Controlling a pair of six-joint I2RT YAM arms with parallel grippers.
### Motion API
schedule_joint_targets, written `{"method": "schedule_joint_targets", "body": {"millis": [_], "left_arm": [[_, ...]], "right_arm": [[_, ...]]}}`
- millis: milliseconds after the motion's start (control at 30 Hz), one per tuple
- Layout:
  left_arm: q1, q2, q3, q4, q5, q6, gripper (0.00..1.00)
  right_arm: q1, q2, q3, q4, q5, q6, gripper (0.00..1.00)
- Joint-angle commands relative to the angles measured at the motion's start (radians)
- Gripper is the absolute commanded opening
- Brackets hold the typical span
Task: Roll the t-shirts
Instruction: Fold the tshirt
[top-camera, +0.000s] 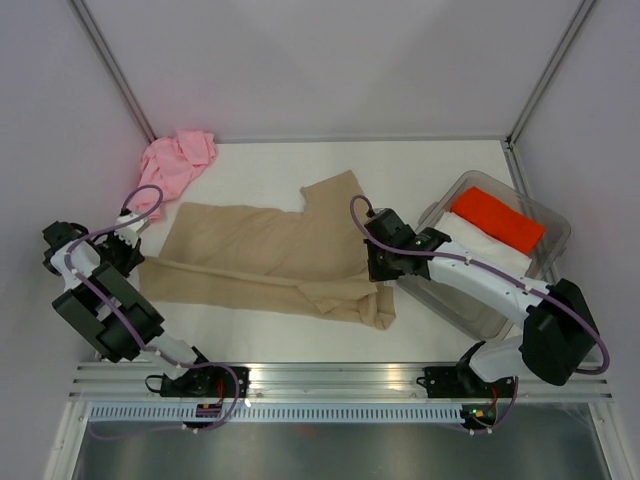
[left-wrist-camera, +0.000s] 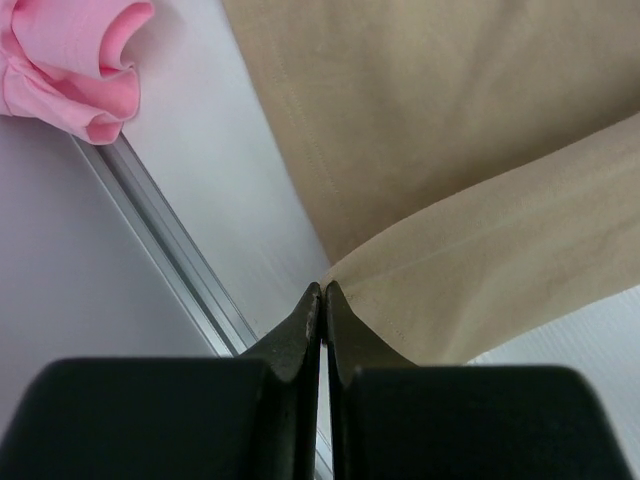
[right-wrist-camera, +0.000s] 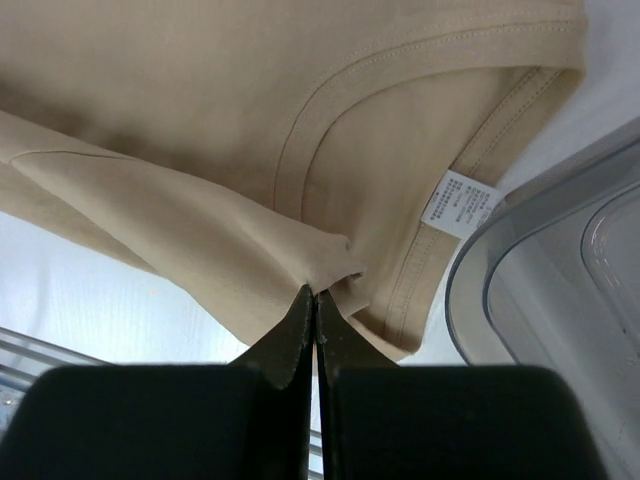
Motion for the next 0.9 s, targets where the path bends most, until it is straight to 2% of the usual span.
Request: {"method": "schedule_joint_targets", "body": {"millis": [0, 233, 600, 633, 700, 733, 767, 867], "left_arm": [[-0.019, 0.018, -0.012, 0.106, -0.034, -0.088, 0.06], [-0.031, 0.077, -0.022, 0.186, -0.096, -0.128, 0.06], [-0.062, 0.127, -0.022, 0.266, -0.096, -0.224, 0.12], [-0.063, 0.139, -0.012, 0.269, -0.109, -0.234, 0.13], [-0.065, 0.147, 0.001, 0.272, -0.121, -0.252, 0.22], [-0.063, 0.15, 0.005, 0.27, -0.13, -0.26, 0.26], [-0.063, 0.147, 0.01, 0.272, -0.133, -0.275, 0.34], [-0.063, 0.108, 0.024, 0.269, -0.156, -0.31, 0.43]], "right_arm": [[-0.003, 0.027, 0.056, 0.03, 0.044, -0.036, 0.0], [-0.014, 0.069, 0.069, 0.034, 0.072, -0.029, 0.0], [-0.017, 0.132, 0.081, 0.086, 0.107, 0.006, 0.01], [-0.019, 0.138, 0.089, 0.091, 0.112, 0.006, 0.03], [-0.017, 0.167, 0.116, 0.091, 0.136, 0.003, 0.11], [-0.017, 0.178, 0.132, 0.085, 0.153, 0.001, 0.17], [-0.017, 0.191, 0.165, 0.065, 0.168, 0.0, 0.36], [-0.017, 0.218, 0.231, 0.025, 0.195, -0.005, 0.52]]}}
